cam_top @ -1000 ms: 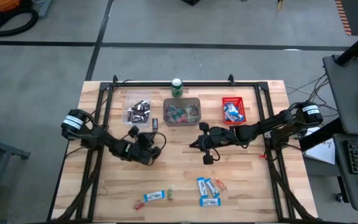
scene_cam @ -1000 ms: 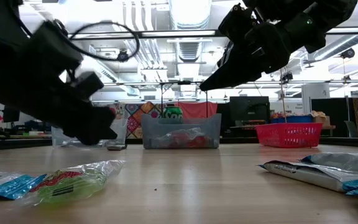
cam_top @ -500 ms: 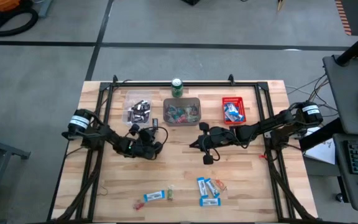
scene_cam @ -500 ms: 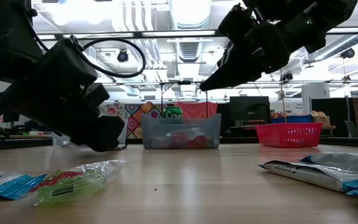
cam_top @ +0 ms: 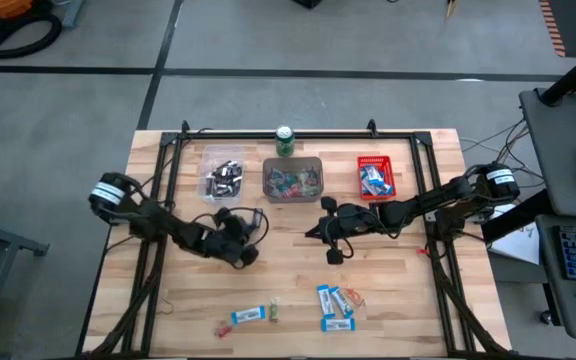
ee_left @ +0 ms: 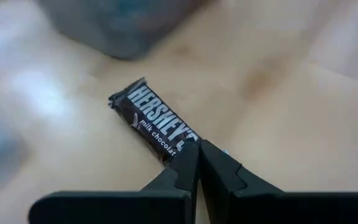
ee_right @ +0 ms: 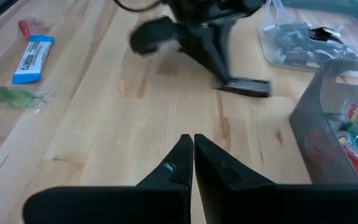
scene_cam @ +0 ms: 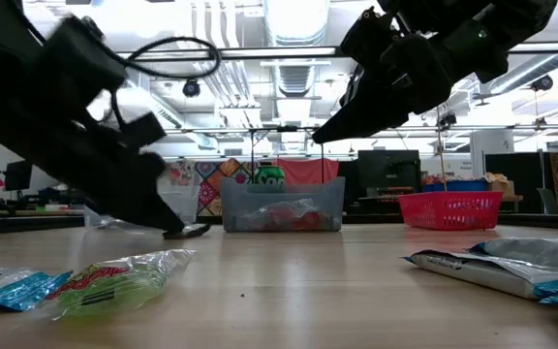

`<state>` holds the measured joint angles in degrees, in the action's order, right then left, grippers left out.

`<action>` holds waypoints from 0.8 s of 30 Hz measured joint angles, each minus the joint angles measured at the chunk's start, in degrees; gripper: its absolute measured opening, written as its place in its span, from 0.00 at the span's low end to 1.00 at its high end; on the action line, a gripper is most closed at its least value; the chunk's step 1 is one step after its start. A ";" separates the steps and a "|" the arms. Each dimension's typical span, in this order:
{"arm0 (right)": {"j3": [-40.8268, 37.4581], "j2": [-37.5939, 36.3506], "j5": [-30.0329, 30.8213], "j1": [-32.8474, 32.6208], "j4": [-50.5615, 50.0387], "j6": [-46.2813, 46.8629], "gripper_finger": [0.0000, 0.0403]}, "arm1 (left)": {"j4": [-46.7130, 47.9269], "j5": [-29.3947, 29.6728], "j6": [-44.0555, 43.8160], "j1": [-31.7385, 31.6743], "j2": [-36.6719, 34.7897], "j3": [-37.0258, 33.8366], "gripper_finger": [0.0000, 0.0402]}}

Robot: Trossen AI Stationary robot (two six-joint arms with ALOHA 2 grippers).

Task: Organize candy in baskets
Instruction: Put the brown chocolate bar into the transparent bin

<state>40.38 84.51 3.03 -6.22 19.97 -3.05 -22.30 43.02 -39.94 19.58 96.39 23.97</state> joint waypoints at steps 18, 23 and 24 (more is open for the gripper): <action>0.00 0.02 -3.08 -0.44 1.94 -3.05 0.02 | 3.58 -4.56 -1.61 5.55 -8.37 -0.17 0.10; 0.00 0.02 -2.97 -0.37 4.86 -3.16 0.02 | 2.84 -2.20 -2.14 5.62 -8.02 -0.15 0.29; 0.00 0.02 -3.02 -0.37 4.75 -3.39 0.02 | 2.88 -2.22 -2.43 5.75 -7.68 -0.15 0.34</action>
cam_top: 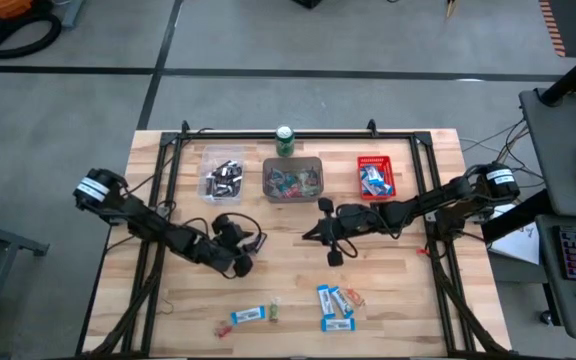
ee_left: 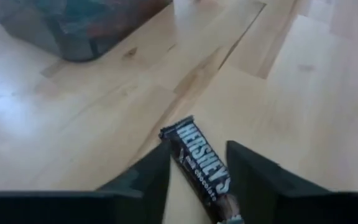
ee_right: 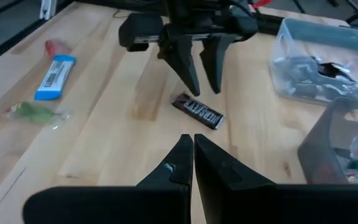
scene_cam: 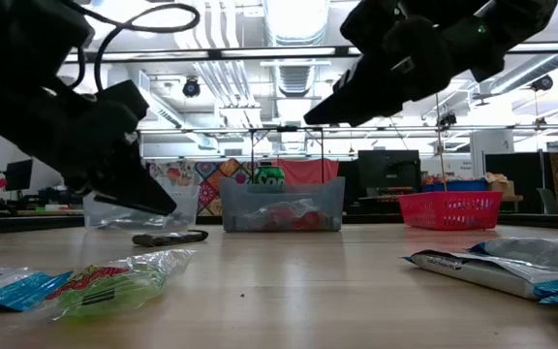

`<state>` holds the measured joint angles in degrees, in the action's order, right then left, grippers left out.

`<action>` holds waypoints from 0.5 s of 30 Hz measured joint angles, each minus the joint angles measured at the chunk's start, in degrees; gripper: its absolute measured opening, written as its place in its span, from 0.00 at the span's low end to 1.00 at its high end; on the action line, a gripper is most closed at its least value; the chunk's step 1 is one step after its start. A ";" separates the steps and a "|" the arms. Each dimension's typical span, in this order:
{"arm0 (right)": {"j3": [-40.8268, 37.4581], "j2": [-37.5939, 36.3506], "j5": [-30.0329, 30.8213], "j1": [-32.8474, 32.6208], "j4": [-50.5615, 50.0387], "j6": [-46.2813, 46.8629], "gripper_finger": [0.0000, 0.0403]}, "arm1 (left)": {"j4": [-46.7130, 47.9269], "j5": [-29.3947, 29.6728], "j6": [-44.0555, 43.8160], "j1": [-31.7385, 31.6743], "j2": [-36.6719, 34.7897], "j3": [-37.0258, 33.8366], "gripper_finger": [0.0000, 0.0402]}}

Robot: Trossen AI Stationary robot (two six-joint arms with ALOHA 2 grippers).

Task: Organize candy in baskets
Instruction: Put the brown chocolate bar into the transparent bin

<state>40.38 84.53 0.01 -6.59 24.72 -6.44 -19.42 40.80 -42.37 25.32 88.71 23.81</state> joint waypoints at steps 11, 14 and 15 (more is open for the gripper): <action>0.00 0.00 0.00 -0.02 -0.42 0.44 0.02 | -0.91 0.60 -1.38 1.17 11.18 4.51 0.67; 0.00 0.00 0.00 -0.02 -0.34 0.44 0.02 | 0.14 1.76 -2.78 1.38 13.73 6.24 0.64; 0.00 0.00 0.00 -0.02 -0.32 0.44 0.02 | 0.61 1.78 -3.11 1.40 14.13 6.63 0.63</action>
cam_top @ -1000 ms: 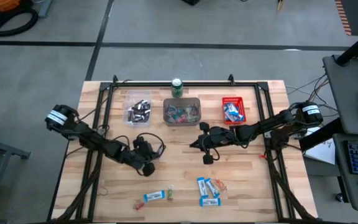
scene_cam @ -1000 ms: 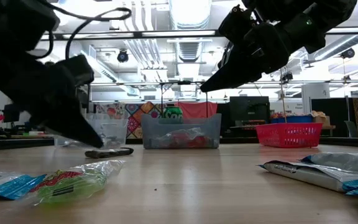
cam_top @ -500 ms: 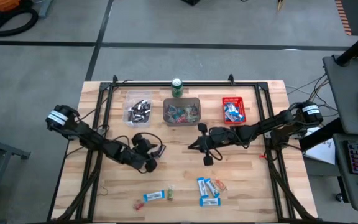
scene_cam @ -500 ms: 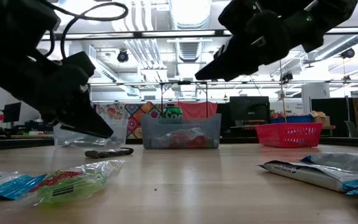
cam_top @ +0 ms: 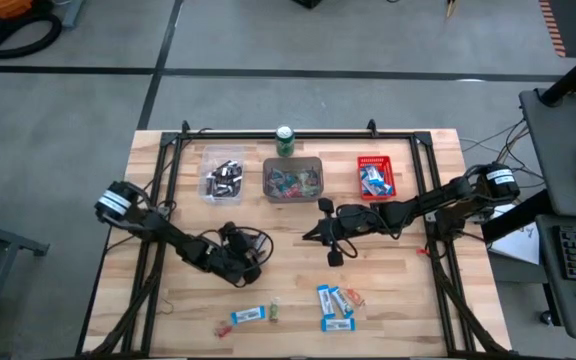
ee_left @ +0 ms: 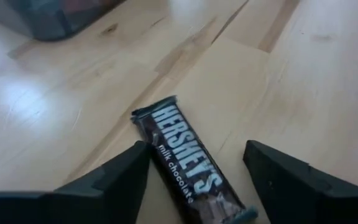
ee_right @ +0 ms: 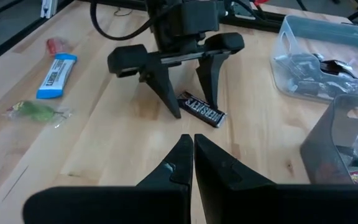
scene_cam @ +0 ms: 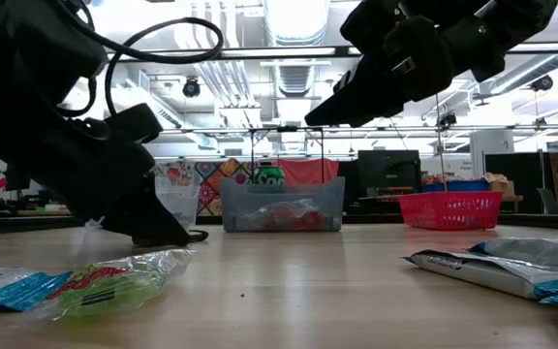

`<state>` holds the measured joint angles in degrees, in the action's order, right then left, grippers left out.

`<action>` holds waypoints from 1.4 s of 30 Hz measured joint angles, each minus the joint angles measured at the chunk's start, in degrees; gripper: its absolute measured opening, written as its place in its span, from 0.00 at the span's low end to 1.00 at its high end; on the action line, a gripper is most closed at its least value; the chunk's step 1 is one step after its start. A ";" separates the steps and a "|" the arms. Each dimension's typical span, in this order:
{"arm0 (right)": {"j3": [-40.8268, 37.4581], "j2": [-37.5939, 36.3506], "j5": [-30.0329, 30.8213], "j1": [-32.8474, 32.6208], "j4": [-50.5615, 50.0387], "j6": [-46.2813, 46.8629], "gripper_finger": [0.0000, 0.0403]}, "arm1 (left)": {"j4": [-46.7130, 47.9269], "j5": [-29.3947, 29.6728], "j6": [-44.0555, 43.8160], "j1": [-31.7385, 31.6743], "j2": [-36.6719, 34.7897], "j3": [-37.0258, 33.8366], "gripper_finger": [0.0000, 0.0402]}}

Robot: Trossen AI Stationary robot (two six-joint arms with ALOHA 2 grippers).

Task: Organize candy in baskets
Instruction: Put the brown chocolate bar into the transparent bin

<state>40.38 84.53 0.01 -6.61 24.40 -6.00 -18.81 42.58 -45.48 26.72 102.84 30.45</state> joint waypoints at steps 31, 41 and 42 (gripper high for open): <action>-0.04 -0.02 -0.45 0.17 -2.75 7.75 0.02 | 16.45 -6.13 1.15 1.10 -18.55 -0.02 0.12; 0.80 -0.04 -0.46 0.86 -2.69 9.98 0.02 | 52.29 13.26 -12.14 -7.69 -43.86 2.20 0.12; 1.11 -0.07 -0.46 1.04 -2.75 9.75 0.02 | 54.85 15.88 -13.67 -9.94 -45.82 2.11 0.12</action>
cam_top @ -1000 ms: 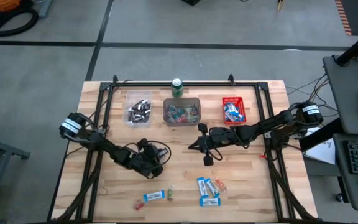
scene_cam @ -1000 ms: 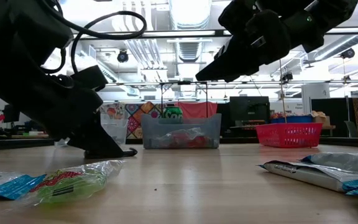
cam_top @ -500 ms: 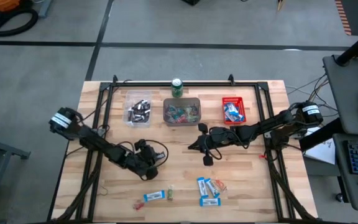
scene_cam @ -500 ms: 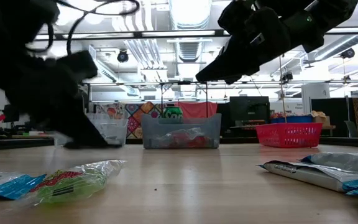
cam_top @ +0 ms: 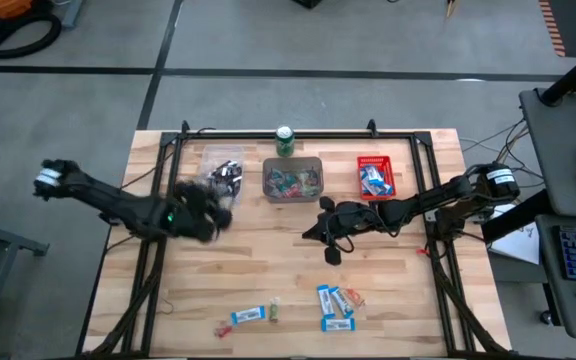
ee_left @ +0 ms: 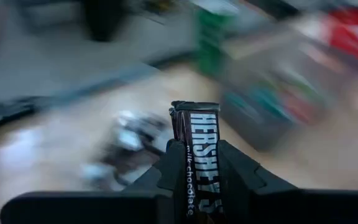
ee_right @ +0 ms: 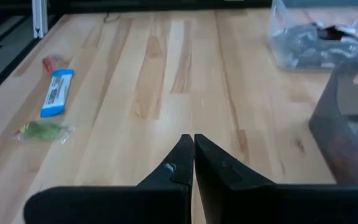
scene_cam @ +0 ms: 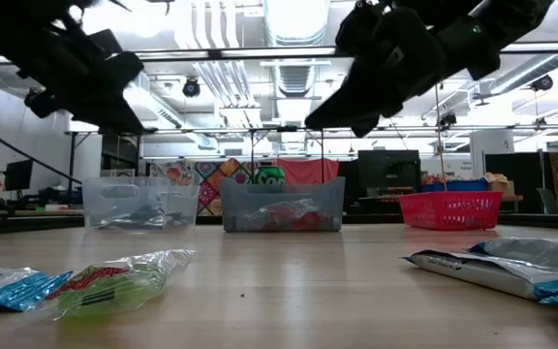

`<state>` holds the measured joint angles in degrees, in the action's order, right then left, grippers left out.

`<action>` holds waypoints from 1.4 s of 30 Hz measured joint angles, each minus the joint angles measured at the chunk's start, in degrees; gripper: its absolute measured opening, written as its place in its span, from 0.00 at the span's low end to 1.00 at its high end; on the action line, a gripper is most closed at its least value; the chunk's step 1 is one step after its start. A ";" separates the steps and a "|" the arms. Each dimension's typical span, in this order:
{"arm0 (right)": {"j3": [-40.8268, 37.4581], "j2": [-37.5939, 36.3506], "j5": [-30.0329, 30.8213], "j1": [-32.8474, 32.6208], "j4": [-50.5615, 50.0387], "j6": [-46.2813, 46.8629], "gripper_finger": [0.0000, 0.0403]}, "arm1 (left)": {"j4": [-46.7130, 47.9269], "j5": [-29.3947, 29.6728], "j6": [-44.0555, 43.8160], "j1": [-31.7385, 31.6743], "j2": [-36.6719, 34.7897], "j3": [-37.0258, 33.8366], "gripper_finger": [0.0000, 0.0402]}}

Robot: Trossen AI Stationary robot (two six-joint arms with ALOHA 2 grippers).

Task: Organize candy in baskets
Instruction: Put the brown chocolate bar into the transparent bin, then put the orange gummy into the black bin

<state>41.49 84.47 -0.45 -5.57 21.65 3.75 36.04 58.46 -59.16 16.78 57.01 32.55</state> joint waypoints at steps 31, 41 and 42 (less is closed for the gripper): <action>2.38 0.70 0.01 0.21 -4.53 4.51 0.02 | -4.43 -8.62 18.95 -21.42 -2.72 -0.23 0.29; 2.36 0.48 -6.13 0.21 -8.23 16.19 0.02 | -3.09 -20.73 19.65 -14.07 -5.35 2.93 0.30; 2.36 0.48 -9.24 0.16 -8.04 19.04 0.02 | -3.27 -22.42 19.60 -11.98 -5.35 2.92 0.30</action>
<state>43.86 84.95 -9.69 -5.41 13.61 22.79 32.77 36.04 -39.56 4.79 51.66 35.47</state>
